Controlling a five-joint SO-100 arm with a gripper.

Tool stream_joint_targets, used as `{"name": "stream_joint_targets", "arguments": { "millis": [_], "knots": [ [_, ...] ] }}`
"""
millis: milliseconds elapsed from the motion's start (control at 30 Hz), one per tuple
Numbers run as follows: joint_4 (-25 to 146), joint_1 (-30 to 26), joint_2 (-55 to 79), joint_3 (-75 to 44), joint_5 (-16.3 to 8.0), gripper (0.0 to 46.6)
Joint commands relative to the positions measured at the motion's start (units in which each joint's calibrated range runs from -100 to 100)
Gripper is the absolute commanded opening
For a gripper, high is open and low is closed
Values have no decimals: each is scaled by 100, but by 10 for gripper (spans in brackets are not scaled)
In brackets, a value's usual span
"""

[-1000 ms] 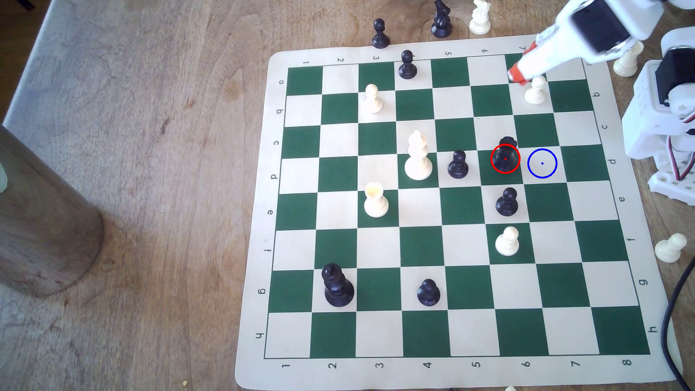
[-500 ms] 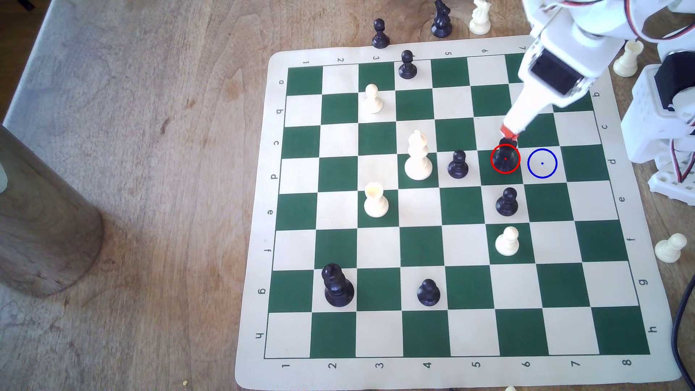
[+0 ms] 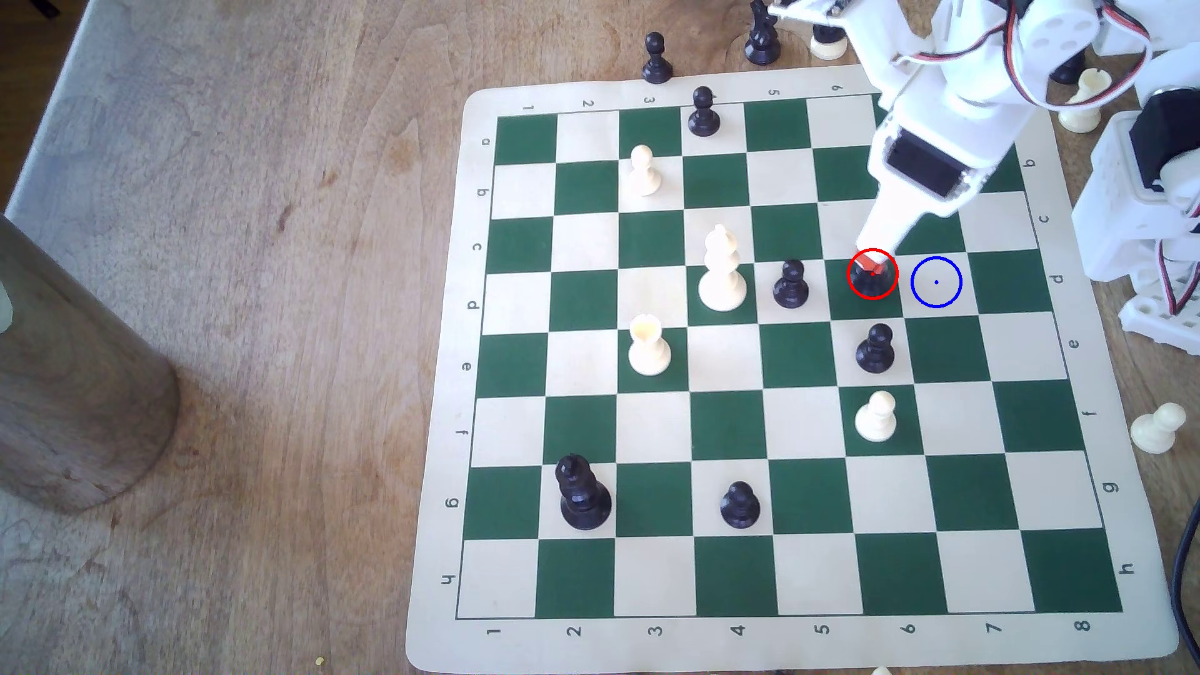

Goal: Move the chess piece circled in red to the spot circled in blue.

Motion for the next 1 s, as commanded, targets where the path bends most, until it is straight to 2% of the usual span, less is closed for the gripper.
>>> {"name": "stream_joint_targets", "arguments": {
  "millis": [0,367,600,967],
  "knots": [
    [-138,96,117,-14,59,223],
    [-695,65,728,112,44,176],
    [-867,57,881,212,34,171],
    [-1031,-248,1102,239,-78,163]
  ]
}}
